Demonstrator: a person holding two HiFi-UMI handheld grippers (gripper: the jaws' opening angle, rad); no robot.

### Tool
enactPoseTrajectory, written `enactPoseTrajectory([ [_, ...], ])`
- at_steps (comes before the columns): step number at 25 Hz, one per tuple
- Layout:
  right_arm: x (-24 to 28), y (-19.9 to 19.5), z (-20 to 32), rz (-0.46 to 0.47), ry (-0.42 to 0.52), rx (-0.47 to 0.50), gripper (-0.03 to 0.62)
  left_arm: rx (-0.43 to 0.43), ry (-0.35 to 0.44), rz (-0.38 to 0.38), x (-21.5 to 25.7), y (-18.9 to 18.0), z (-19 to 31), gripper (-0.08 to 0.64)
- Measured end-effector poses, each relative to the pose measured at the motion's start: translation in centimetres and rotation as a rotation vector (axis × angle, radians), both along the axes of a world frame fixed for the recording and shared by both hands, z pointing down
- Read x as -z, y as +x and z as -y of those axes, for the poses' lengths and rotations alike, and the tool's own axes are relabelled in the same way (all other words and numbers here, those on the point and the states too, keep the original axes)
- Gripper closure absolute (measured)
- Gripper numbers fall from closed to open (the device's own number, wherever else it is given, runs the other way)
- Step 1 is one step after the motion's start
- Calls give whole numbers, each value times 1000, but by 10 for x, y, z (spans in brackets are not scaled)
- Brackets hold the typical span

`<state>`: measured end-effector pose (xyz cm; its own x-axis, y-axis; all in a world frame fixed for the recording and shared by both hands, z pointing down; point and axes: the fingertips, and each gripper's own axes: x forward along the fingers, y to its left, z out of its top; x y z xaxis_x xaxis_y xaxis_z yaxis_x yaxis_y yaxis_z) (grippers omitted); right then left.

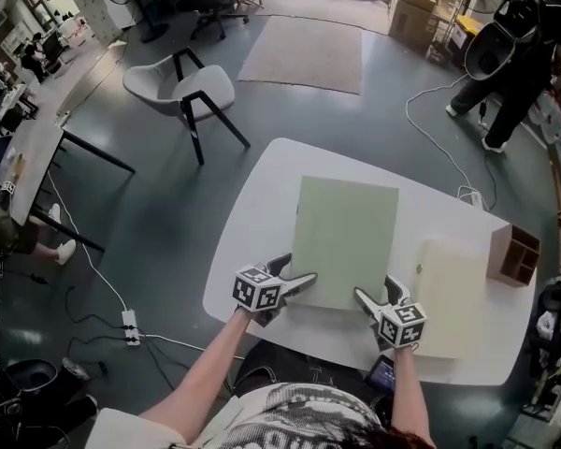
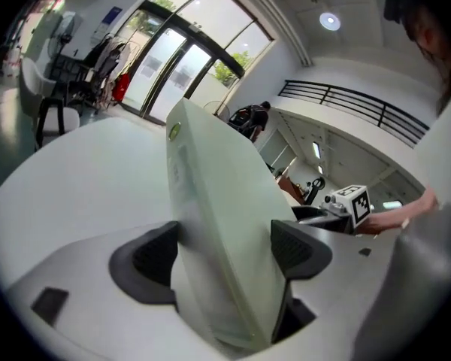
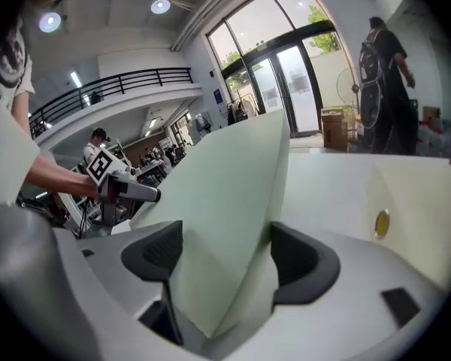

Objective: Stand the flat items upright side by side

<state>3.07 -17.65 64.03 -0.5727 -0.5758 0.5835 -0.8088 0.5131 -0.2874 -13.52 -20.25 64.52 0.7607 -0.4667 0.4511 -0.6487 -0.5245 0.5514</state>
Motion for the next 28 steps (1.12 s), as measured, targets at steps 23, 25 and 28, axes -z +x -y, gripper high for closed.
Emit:
enactPoseTrajectory([
  [23,26,10,33,-171,171,42,257,-117,465,291,69,15,33,172],
  [25,26,11,35,-166,184,28,256,-134,523,331,76,17,34,172],
  [28,28,11,41,-195,203,34,256,-179,610,440,82,15,27,173],
])
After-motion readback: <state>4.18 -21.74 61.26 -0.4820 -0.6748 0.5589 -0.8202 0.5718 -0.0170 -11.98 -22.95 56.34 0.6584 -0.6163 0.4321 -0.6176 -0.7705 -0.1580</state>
